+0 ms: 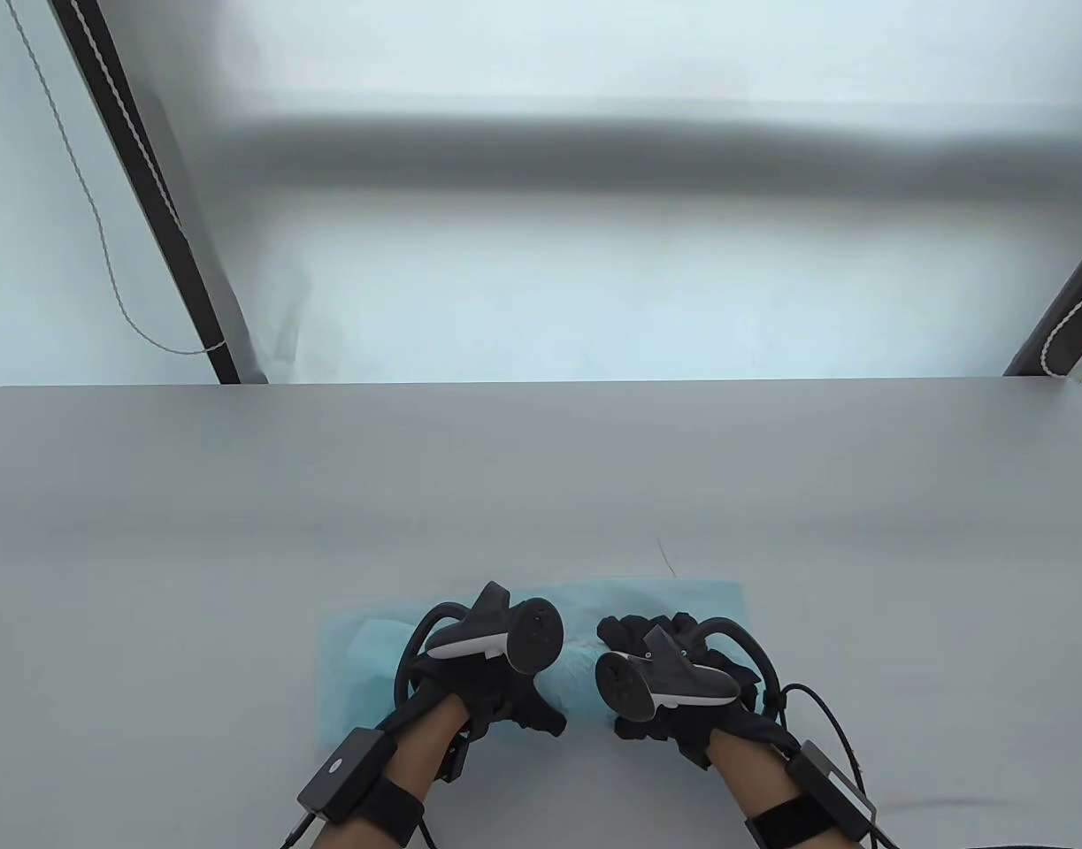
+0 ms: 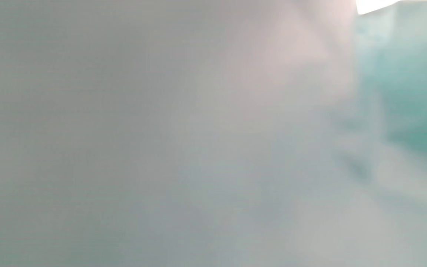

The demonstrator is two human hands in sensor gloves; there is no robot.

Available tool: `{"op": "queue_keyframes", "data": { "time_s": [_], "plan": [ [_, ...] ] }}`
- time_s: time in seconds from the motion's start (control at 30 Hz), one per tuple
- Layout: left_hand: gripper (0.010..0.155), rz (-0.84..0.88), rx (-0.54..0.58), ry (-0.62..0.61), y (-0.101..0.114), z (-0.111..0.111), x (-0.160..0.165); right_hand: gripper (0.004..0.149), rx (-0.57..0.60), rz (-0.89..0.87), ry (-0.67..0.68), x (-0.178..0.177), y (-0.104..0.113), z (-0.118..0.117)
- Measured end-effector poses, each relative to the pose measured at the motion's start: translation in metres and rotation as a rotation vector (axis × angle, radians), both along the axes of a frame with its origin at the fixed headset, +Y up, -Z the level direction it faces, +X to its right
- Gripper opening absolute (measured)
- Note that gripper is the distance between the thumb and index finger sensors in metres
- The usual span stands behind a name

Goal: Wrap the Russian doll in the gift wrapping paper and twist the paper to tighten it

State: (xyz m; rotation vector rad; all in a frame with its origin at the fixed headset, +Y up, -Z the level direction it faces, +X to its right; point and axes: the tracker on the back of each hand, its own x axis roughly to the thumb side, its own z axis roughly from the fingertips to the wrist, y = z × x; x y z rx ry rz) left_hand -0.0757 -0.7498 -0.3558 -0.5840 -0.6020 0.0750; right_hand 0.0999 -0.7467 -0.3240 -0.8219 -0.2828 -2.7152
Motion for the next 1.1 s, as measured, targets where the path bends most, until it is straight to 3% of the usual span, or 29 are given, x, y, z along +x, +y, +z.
{"op": "queue_keyframes", "data": {
  "time_s": [0.07, 0.17, 0.27, 0.33, 0.47, 0.57, 0.7, 0.97, 1.1],
  "plan": [
    [0.11, 0.013, -0.057, 0.018, -0.001, 0.0, -0.004, 0.106, 0.019, -0.034, 0.0, -0.001, -0.001, 0.001],
    [0.11, -0.005, -0.034, 0.003, -0.001, 0.004, -0.004, 0.103, 0.009, -0.079, 0.004, 0.001, 0.0, 0.0],
    [0.11, -0.061, 0.09, -0.005, 0.002, 0.014, 0.001, 0.103, -0.064, -0.122, -0.019, 0.006, -0.001, -0.005],
    [0.112, -0.112, 0.114, -0.025, 0.004, 0.018, 0.006, 0.103, -0.099, -0.135, -0.036, 0.008, -0.001, -0.008],
    [0.114, -0.269, 0.23, -0.094, 0.003, 0.029, 0.021, 0.103, -0.283, -0.164, -0.116, 0.013, 0.001, -0.013],
    [0.115, -0.301, 0.305, -0.118, 0.004, 0.031, 0.027, 0.103, -0.319, -0.162, -0.128, 0.016, 0.001, -0.014],
    [0.112, -0.185, 0.272, -0.104, 0.004, 0.023, 0.021, 0.103, -0.332, -0.165, -0.133, 0.02, 0.0, -0.016],
    [0.111, -0.088, -0.031, -0.01, 0.002, 0.004, 0.006, 0.114, -0.084, -0.059, 0.01, 0.007, 0.003, -0.003],
    [0.111, -0.042, -0.12, 0.01, -0.001, 0.0, -0.003, 0.109, -0.077, -0.089, 0.035, 0.004, 0.002, -0.003]
  ]
}}
